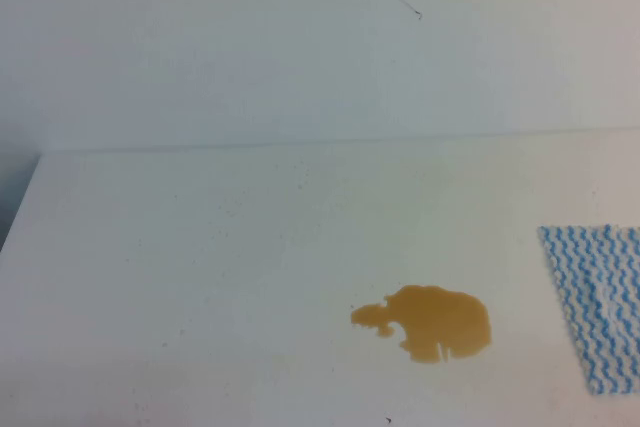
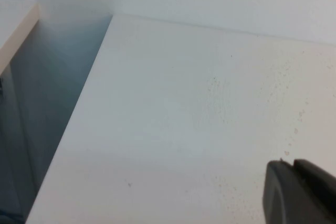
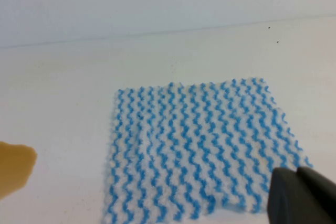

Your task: Wipe the table

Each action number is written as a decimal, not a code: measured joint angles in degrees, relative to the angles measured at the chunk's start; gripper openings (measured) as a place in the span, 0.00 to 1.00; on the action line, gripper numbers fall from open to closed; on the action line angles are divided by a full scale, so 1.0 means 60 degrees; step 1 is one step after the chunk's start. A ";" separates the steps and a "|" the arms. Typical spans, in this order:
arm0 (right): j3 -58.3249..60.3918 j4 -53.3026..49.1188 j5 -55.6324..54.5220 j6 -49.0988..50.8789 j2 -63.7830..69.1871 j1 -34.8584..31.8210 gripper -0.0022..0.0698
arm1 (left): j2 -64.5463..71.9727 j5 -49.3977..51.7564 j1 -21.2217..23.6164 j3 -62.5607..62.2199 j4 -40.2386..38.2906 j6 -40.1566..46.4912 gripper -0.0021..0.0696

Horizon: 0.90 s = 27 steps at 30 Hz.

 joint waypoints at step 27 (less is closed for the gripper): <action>-0.0002 -0.0017 0.0000 0.0006 0.0004 0.0000 0.02 | 0.0000 0.0000 0.0000 0.0000 0.0000 0.0014 0.03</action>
